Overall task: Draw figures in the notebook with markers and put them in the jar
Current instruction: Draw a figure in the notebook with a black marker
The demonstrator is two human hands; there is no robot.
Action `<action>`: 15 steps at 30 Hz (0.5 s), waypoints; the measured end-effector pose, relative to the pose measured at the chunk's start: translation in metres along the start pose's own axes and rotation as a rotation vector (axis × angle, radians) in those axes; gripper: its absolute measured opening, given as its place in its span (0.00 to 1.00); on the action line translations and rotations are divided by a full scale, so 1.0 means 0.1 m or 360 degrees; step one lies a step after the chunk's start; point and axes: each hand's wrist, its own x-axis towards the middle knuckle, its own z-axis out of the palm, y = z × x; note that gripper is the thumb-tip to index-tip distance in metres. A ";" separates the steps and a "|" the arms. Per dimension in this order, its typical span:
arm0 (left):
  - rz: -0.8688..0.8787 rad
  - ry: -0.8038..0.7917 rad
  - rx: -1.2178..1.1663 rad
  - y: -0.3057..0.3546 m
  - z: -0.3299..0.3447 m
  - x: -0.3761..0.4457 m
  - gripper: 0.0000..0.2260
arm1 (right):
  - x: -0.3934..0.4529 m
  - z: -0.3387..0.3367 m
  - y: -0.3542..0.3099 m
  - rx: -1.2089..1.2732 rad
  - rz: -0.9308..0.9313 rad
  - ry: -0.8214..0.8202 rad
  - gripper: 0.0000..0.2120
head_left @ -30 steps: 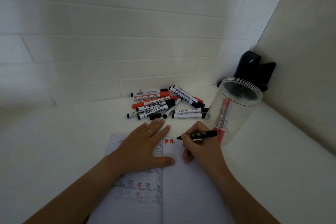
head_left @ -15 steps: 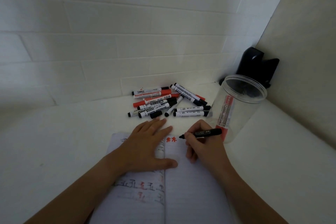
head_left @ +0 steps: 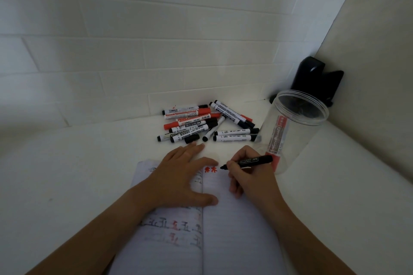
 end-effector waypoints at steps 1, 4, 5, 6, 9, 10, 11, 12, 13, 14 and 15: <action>0.0001 -0.0002 0.0000 0.00 0.00 0.00 0.41 | 0.00 0.00 0.00 -0.0003 -0.0001 -0.0004 0.07; 0.0012 -0.0008 0.0003 0.00 -0.01 0.00 0.41 | 0.01 0.00 0.01 -0.0017 0.0003 -0.0027 0.06; 0.0016 -0.0010 -0.0001 0.00 -0.01 0.00 0.41 | 0.01 0.00 0.01 -0.0028 0.0004 -0.0042 0.06; 0.0019 -0.0009 -0.0006 0.00 -0.01 0.00 0.41 | 0.01 0.01 0.01 -0.0040 0.0006 -0.0056 0.06; 0.0021 -0.0005 -0.0021 0.00 -0.01 0.00 0.41 | 0.00 0.00 0.01 -0.0057 0.0024 -0.0047 0.06; 0.0020 -0.0008 -0.0026 -0.01 -0.01 0.00 0.41 | 0.00 -0.01 0.00 -0.0052 0.0028 -0.0035 0.06; 0.0022 -0.0007 -0.0031 -0.01 -0.01 0.00 0.40 | 0.00 -0.01 0.00 -0.0042 0.0028 -0.0023 0.06; 0.0026 0.0000 -0.0036 -0.01 -0.01 0.00 0.40 | 0.00 -0.01 -0.01 -0.0031 0.0024 -0.0015 0.06; 0.0031 0.0009 -0.0039 -0.01 -0.01 0.00 0.40 | -0.01 0.00 -0.02 -0.0023 0.0019 -0.0009 0.06; 0.0031 0.0011 -0.0040 0.00 -0.01 -0.01 0.40 | -0.01 0.00 -0.02 -0.0020 0.0016 -0.0006 0.06; 0.0026 0.0004 -0.0037 0.00 -0.01 -0.01 0.40 | -0.01 0.00 -0.02 -0.0028 0.0015 -0.0011 0.06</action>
